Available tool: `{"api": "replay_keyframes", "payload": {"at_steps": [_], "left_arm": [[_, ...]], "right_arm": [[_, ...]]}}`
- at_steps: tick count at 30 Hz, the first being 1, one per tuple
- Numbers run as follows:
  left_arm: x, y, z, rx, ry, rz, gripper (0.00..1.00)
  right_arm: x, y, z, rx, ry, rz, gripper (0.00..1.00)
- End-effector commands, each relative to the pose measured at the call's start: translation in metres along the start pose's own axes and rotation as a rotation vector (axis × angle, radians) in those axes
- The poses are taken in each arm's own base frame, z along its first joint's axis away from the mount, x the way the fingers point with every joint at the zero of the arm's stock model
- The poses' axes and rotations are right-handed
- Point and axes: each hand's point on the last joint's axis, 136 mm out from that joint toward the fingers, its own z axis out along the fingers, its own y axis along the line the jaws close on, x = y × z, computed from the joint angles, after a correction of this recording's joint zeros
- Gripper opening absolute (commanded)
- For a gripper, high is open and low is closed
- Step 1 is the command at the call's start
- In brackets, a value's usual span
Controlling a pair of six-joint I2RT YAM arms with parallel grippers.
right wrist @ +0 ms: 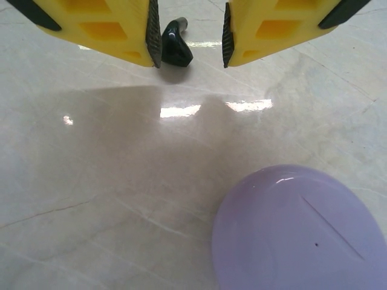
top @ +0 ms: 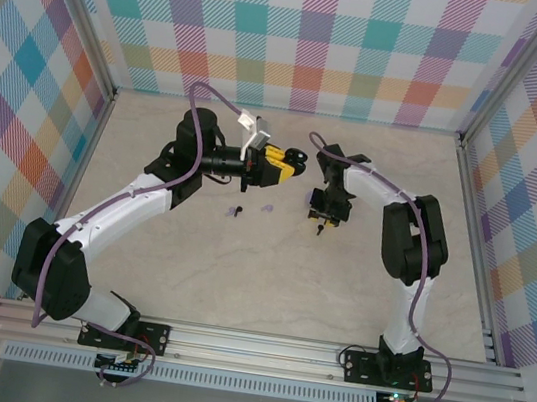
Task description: Insert the wireless bluetooth earbuds into the charging case
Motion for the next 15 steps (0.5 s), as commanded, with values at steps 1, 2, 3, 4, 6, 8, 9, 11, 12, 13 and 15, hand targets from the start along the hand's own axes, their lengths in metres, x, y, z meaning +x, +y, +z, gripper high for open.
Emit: {"api": "replay_keyframes", "payload": {"at_steps": [1,2,3,4,6,8,9,11,12,13,15], "left_arm": [[-0.008,-0.013,-0.004,0.023,-0.015,0.044,0.09],[-0.008,-0.013,-0.004,0.021,-0.015,0.044,0.09],[-0.008,-0.013,-0.004,0.021,-0.015,0.043,0.09],[-0.008,-0.013,-0.004,0.021,-0.015,0.044,0.09],[-0.007,-0.012,-0.004,0.020,-0.013,0.040,0.09],[-0.007,-0.012,-0.004,0.021,-0.013,0.042,0.09],[-0.007,-0.013,-0.004,0.022,-0.014,0.042,0.09],[-0.007,-0.012,-0.004,0.022,-0.013,0.040,0.09],[-0.006,-0.013,-0.004,0.025,-0.012,0.041,0.09],[-0.006,-0.012,-0.003,0.024,-0.012,0.040,0.09],[-0.006,-0.013,-0.004,0.025,-0.013,0.041,0.09]], "right_arm": [[0.005,-0.004,0.004,0.047,0.030,-0.011,0.35],[0.006,-0.004,0.004,0.049,0.030,-0.011,0.35],[0.006,-0.006,0.004,0.056,0.032,-0.006,0.35],[0.008,-0.007,0.005,0.065,0.036,-0.001,0.35],[0.011,-0.008,0.006,0.075,0.044,0.008,0.36],[0.013,-0.008,0.007,0.072,0.048,0.018,0.37],[0.014,-0.007,0.008,0.067,0.049,0.022,0.38],[0.015,-0.005,0.010,0.064,0.056,0.027,0.38],[0.016,-0.004,0.011,0.063,0.058,0.031,0.39],[0.016,-0.003,0.012,0.063,0.059,0.033,0.39],[0.016,-0.003,0.013,0.066,0.061,0.044,0.39]]}}
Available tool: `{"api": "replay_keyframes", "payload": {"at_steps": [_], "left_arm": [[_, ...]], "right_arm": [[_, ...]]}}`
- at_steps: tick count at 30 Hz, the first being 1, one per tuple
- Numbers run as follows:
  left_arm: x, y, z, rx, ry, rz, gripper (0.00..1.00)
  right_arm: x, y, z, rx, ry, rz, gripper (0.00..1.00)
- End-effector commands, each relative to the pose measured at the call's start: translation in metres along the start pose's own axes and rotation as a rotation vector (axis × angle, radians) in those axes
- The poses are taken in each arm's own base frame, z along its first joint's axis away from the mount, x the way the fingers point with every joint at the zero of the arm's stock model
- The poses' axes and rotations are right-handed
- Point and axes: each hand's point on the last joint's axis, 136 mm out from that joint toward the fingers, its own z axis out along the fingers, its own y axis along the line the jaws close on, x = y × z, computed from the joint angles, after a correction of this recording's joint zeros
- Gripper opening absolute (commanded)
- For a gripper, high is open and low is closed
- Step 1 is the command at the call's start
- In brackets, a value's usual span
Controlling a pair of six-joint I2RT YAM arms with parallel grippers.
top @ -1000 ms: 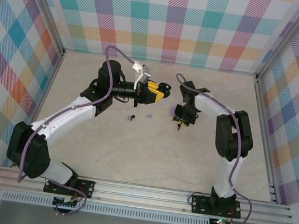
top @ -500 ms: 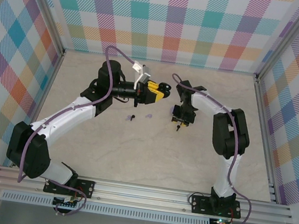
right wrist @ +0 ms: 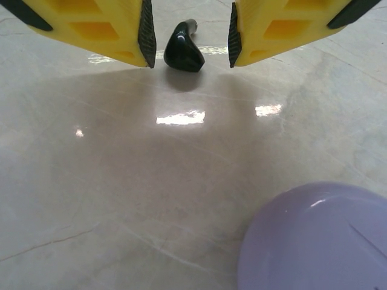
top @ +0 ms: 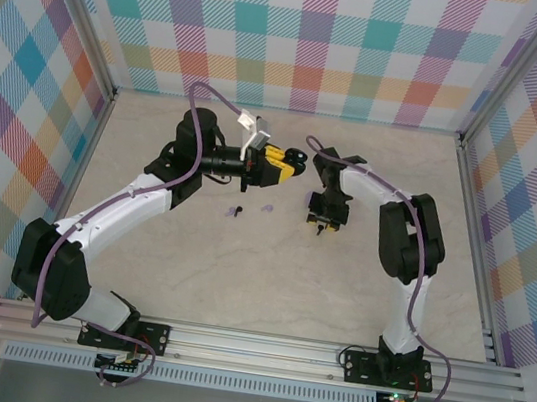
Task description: Insert the wireless bluetooth earbuds into the charging case
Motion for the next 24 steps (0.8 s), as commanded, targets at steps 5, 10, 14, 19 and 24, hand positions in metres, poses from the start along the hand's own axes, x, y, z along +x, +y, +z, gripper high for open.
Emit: {"api": "replay_keyframes", "payload": {"at_steps": [5,10,14,19,24], "left_arm": [[-0.0053,-0.0125,-0.0039,0.024,-0.011,0.039,0.09],[-0.0046,-0.0124,-0.0036,0.023,-0.010,0.039,0.09],[-0.0049,-0.0125,-0.0037,0.024,-0.011,0.039,0.09],[-0.0059,-0.0136,-0.0041,0.025,-0.012,0.043,0.09],[-0.0059,-0.0139,-0.0046,0.025,-0.012,0.042,0.09]], "right_arm": [[0.0065,-0.0019,0.0083,0.042,0.034,0.050,0.38],[0.0084,-0.0042,0.0091,0.059,0.038,0.058,0.37],[0.0077,-0.0046,0.0112,0.064,0.038,0.065,0.36],[0.0059,-0.0056,0.0127,0.073,0.031,0.077,0.33],[0.0033,-0.0087,0.0152,0.094,0.020,0.081,0.32]]}}
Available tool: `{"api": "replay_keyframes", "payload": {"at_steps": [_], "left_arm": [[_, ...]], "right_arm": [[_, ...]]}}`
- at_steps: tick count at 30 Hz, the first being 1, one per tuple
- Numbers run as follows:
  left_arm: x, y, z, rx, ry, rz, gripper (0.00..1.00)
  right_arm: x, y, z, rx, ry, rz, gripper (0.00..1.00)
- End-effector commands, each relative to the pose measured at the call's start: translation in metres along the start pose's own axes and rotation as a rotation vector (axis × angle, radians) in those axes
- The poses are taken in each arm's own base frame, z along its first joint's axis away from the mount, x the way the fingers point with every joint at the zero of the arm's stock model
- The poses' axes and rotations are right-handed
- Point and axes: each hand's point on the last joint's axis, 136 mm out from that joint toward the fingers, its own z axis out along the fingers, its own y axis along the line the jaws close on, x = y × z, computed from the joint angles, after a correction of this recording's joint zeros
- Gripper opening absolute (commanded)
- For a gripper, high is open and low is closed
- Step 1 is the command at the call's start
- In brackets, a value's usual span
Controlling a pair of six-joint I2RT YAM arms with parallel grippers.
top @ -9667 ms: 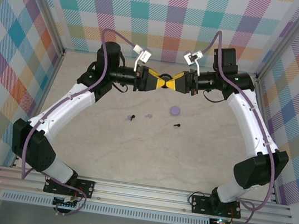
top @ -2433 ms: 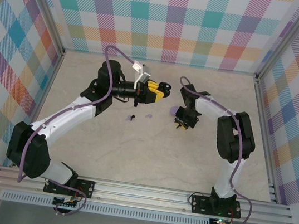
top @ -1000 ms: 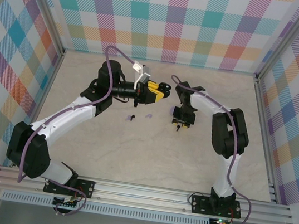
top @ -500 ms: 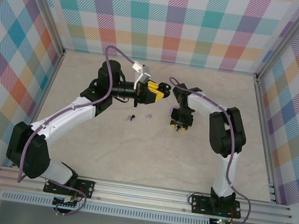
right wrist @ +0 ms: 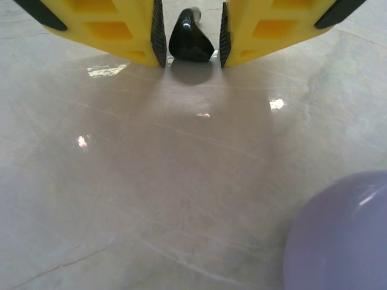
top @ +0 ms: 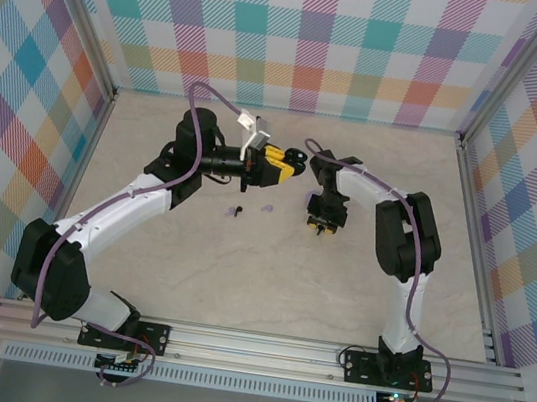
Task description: Insert the wireless bluetooth earbuds into the charging case
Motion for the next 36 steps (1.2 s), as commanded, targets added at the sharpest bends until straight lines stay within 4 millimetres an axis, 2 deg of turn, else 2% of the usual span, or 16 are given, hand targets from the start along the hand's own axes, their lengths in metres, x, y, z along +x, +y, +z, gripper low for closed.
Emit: {"api": "replay_keyframes", "payload": {"at_steps": [1,8,17,27,36], "left_arm": [[-0.005,-0.013,-0.004,0.024,-0.010,0.039,0.09],[-0.006,-0.014,-0.004,0.027,-0.011,0.041,0.09],[-0.006,-0.014,-0.004,0.023,-0.009,0.039,0.09],[0.001,-0.004,-0.005,-0.038,0.002,0.011,0.09],[0.023,0.031,-0.007,-0.210,0.032,-0.081,0.09]], "right_arm": [[0.001,-0.004,0.009,0.050,0.010,0.011,0.32],[0.003,-0.008,0.013,0.066,0.014,0.014,0.27],[-0.004,-0.010,-0.003,0.052,-0.055,-0.007,0.24],[-0.011,-0.009,-0.034,-0.038,-0.220,-0.066,0.23],[-0.009,-0.008,-0.076,-0.155,-0.378,-0.112,0.22]]}}
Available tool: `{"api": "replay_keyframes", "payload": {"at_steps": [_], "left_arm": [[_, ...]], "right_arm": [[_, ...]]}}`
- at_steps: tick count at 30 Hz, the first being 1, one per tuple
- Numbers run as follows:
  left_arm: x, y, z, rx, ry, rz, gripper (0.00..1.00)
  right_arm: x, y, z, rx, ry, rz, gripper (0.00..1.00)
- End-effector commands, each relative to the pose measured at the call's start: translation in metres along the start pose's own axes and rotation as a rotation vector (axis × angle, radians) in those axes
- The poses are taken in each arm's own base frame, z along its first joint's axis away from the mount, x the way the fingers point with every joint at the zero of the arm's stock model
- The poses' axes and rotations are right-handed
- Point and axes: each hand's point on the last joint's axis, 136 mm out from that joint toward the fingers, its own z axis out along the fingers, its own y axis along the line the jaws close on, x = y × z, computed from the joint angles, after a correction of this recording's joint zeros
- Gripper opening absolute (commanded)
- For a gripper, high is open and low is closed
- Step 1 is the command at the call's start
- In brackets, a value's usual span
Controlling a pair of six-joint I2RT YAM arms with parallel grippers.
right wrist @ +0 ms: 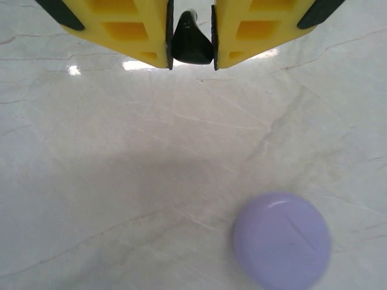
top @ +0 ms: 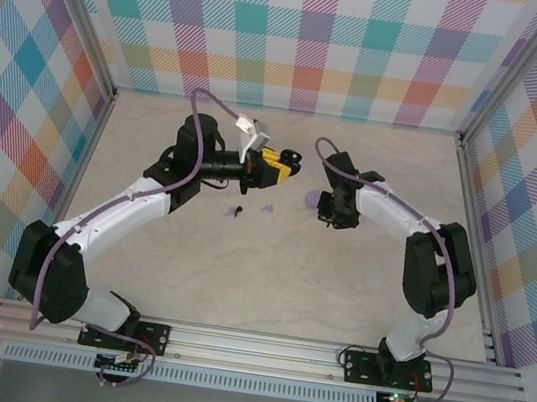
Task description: Insert the wireless bluetooth earbuds into the charging case
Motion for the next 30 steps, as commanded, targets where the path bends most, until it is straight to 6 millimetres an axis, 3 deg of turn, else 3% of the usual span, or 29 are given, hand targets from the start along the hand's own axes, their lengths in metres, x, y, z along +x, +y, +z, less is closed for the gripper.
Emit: {"api": "replay_keyframes", "payload": {"at_steps": [1,6,11,22,30], "left_arm": [[0.003,0.012,-0.001,-0.080,-0.002,-0.036,0.09],[0.018,0.031,0.003,-0.153,0.009,-0.109,0.09],[0.029,0.036,0.005,-0.170,0.008,-0.136,0.09],[0.030,0.027,0.009,-0.126,-0.043,-0.098,0.08],[0.027,0.012,0.013,-0.059,-0.065,-0.030,0.08]], "right_arm": [[-0.012,0.007,-0.017,-0.056,-0.091,-0.040,0.21],[-0.017,0.014,-0.044,-0.132,-0.168,-0.065,0.21],[-0.026,0.024,-0.078,-0.222,-0.254,-0.087,0.21],[-0.036,0.074,-0.175,-0.507,-0.448,-0.236,0.21],[-0.035,0.098,-0.230,-0.643,-0.518,-0.307,0.24]]}}
